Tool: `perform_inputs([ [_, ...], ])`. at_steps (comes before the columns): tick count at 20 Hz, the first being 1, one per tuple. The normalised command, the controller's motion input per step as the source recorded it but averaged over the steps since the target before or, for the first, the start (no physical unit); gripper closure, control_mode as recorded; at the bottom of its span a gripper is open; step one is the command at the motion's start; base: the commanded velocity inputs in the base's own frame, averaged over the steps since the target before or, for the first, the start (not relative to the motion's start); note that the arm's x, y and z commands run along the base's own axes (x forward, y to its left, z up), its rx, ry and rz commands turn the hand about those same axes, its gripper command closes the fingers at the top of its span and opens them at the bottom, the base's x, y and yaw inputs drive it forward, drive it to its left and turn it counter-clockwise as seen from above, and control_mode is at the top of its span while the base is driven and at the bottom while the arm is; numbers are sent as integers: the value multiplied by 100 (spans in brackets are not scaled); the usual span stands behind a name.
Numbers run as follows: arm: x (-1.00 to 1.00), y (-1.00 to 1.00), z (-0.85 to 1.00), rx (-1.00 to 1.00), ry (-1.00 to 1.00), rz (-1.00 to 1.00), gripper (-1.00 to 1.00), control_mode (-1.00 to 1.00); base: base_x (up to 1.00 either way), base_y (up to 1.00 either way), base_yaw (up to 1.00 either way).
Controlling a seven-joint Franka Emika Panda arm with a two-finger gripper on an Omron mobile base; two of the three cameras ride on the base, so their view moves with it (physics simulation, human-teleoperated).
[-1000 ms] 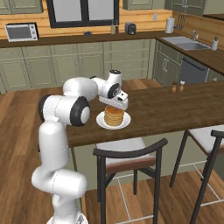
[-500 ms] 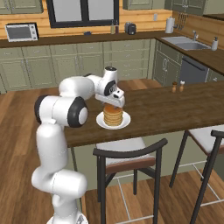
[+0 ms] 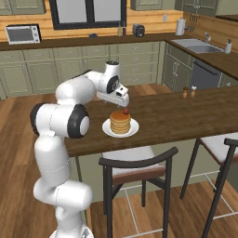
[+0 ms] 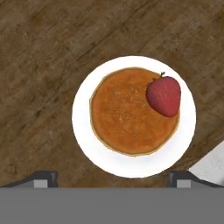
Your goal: Take the strawberry from the fridge and place it on top of the pancake, located on the dining counter.
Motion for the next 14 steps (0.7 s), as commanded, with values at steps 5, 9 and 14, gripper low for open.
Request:
perform_inputs([
  [5,-18,0,54,0,0,-6,-100,-100,0,0,0],
  [9,-23,0,40,0,0,-5,-100,-100,0,0,0],
  [14,-31,-1,30,0,-2,-6,-100,-100,0,0,0],
])
